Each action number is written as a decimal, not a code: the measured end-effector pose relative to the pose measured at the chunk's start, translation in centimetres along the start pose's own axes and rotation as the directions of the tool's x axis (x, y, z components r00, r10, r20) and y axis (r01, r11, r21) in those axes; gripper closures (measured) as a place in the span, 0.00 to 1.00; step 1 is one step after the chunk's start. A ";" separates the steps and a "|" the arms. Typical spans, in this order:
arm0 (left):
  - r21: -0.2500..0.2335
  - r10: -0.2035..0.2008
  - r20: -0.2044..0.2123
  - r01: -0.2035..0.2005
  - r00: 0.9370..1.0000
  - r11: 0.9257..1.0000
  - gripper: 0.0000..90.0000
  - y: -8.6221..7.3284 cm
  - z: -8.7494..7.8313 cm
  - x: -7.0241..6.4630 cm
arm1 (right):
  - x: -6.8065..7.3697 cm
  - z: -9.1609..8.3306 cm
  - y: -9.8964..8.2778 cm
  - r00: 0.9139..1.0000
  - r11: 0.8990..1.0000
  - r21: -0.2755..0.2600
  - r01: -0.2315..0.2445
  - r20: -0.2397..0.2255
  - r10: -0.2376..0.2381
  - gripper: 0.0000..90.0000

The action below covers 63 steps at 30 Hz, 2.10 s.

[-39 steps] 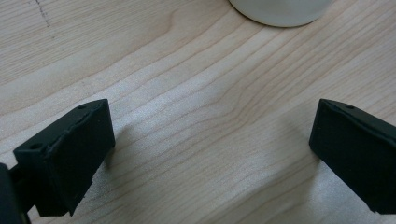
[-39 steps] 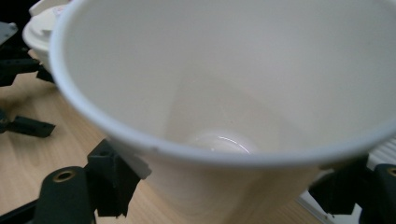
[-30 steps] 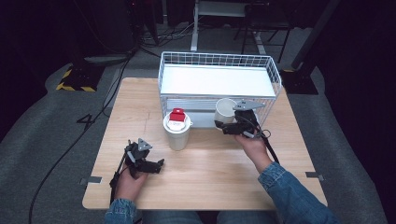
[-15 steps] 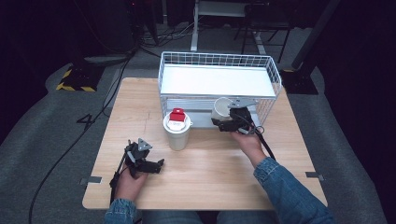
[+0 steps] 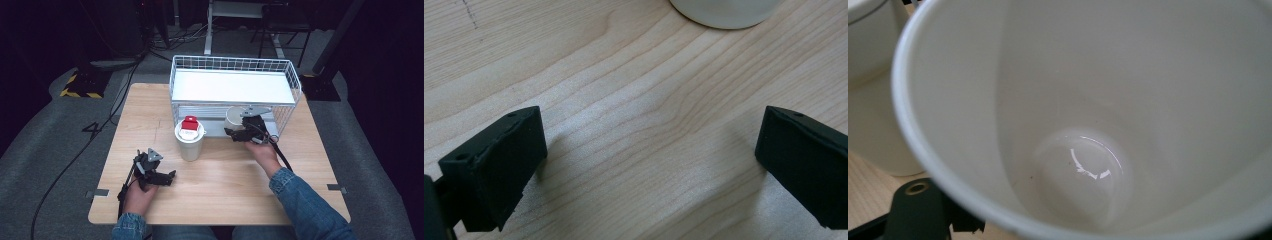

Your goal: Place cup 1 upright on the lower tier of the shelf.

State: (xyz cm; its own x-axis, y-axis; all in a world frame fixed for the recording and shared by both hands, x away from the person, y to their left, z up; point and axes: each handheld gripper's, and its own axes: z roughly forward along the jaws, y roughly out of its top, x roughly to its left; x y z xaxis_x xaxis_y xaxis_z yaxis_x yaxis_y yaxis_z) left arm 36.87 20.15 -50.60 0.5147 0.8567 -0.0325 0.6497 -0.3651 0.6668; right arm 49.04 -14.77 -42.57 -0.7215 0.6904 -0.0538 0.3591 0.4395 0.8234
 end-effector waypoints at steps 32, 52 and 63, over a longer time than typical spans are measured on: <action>0.000 0.000 0.000 0.000 1.000 1.000 0.01 0.0 0.0 0.0 | -1.5 4.6 -1.8 0.998 0.999 0.040 -0.005 0.068 0.003 0.25; 0.000 0.000 0.000 0.000 1.000 1.000 0.01 0.0 0.0 0.0 | -2.2 5.5 -2.1 0.997 0.999 -0.007 -0.035 0.068 0.036 0.26; 0.000 0.000 0.000 0.000 1.000 1.000 0.01 0.0 0.0 0.0 | -2.9 5.7 -2.2 0.995 0.997 -0.013 -0.077 0.066 0.078 0.26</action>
State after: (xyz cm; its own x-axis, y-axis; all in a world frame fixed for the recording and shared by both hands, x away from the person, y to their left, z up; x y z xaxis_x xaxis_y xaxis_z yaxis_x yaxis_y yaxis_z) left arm 36.87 20.15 -50.60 0.5149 0.8566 -0.0325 0.6496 -0.3651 0.6668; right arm 53.70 -14.47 -47.50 -0.6510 0.7586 -0.0266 0.4056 0.3773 0.8326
